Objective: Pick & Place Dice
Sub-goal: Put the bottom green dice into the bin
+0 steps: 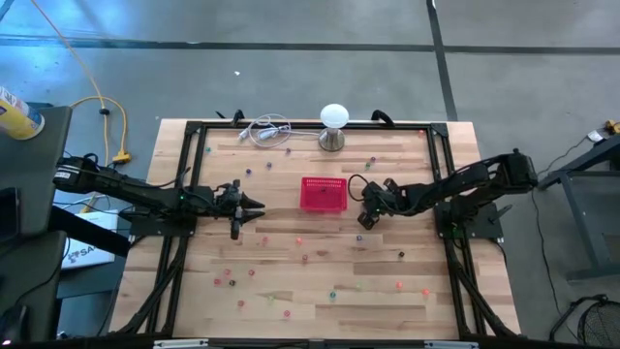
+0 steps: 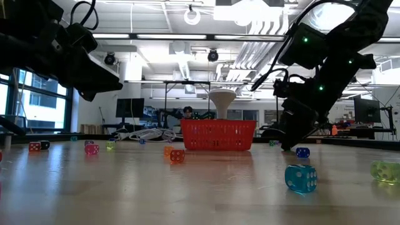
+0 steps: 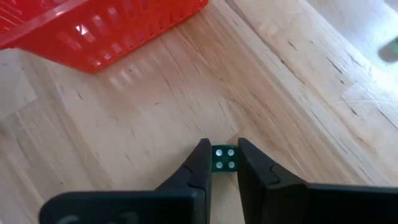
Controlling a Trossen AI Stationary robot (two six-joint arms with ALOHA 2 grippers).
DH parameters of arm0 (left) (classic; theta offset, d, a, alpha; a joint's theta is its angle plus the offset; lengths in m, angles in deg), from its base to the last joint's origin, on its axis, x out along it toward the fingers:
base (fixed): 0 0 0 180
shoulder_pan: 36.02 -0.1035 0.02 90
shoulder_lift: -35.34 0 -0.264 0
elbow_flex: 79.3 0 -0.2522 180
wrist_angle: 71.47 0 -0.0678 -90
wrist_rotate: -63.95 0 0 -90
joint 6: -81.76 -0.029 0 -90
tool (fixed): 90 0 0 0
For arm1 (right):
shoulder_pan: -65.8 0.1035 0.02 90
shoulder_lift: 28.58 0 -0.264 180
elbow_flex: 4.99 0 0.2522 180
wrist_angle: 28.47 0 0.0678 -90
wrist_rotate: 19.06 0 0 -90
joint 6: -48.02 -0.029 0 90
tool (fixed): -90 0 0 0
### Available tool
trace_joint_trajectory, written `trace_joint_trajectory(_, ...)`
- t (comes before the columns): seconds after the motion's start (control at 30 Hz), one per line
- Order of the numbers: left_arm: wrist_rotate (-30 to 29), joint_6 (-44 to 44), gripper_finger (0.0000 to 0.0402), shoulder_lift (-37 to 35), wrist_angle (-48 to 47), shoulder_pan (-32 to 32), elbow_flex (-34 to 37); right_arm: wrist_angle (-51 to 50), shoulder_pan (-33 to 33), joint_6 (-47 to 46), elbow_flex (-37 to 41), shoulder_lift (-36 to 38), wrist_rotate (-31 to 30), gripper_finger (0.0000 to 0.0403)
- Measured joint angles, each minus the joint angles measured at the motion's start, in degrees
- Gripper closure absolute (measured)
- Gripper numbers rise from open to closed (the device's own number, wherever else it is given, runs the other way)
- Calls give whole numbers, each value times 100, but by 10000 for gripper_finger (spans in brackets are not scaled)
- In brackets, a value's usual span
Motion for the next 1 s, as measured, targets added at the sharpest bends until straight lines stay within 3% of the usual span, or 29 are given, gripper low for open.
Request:
trace_joint_trajectory(0.23, -307, -574, 289, 0, 401, -2, 0, -54, 811, 357, -699, 437, -470, 375)
trace_joint_trajectory(0.43, -142, -970, 289, 0, 632, -2, 0, 78, 1504, 1092, -1531, 454, -637, 375)
trace_joint_trajectory(0.67, -174, -1342, 289, 0, 823, -345, -2, 377, 1383, 1039, -1612, 274, -1734, 375)
trace_joint_trajectory(0.83, 326, -612, 289, 0, 790, -639, -2, 797, 868, 1105, -1609, -222, -1151, 367)
trace_joint_trajectory(1.0, 602, -481, 289, 0, 784, -638, -4, 1143, 532, 1100, -1627, -628, -788, 334)
